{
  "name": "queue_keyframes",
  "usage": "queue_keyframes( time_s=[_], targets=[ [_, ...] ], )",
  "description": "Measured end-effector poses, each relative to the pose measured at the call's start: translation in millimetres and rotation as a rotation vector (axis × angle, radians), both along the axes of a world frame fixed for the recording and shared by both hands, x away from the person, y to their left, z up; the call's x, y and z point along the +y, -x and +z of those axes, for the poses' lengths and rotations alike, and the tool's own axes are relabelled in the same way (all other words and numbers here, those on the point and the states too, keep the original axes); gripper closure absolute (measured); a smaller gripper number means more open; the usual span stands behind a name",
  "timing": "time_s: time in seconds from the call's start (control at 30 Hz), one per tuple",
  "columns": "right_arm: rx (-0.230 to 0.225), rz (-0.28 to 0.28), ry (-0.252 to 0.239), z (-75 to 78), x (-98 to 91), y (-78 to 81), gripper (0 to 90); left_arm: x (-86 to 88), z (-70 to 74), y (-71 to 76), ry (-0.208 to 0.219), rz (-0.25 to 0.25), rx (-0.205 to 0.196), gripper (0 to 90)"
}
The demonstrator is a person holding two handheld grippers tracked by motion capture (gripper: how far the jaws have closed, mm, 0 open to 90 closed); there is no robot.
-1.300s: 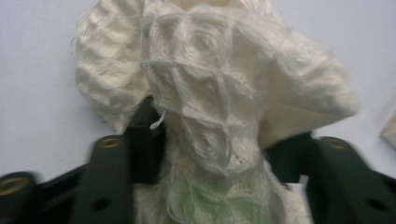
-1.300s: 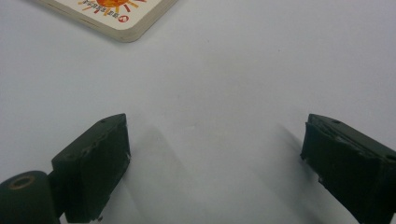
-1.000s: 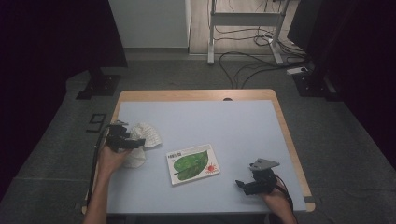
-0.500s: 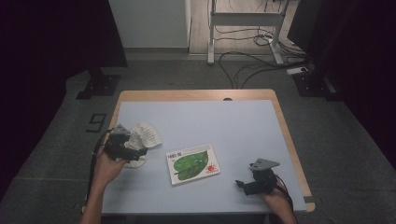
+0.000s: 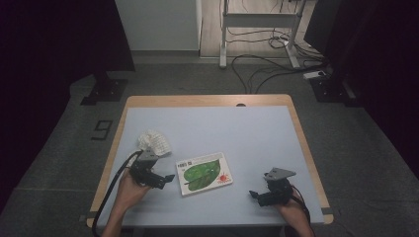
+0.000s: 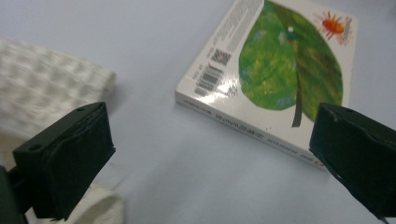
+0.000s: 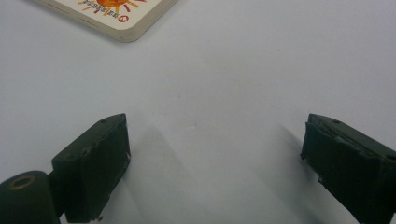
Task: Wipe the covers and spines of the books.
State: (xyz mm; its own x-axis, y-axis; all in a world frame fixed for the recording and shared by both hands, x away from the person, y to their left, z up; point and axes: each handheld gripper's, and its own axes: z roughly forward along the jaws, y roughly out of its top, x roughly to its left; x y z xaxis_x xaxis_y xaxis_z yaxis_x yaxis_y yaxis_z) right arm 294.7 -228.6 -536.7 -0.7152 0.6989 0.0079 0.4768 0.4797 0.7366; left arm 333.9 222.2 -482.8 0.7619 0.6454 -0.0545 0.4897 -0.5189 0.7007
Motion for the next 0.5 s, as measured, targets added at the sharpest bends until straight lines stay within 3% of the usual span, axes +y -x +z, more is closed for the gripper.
queue_keyframes(
  time_s=[0.17,0.27,0.33,0.5],
  targets=[
    [0.004,-0.001,-0.002,0.2,-0.2,-0.2,7.5,-5.2,-18.6,2.7,-0.021,-0.013,0.017,0.0],
    [0.004,-0.001,-0.002,0.3,-0.3,-0.4,7.5,-9.7,-26.6,5.9,-0.080,-0.028,0.013,0.0],
    [0.004,-0.002,-0.001,0.4,-0.1,-0.3,7.5,-11.2,-29.3,7.2,-0.097,-0.044,0.018,0.0],
    [0.013,-0.007,0.002,1.4,0.5,-0.9,8.1,-15.8,-36.2,8.7,-0.108,-0.086,0.034,0.0]
  ],
)
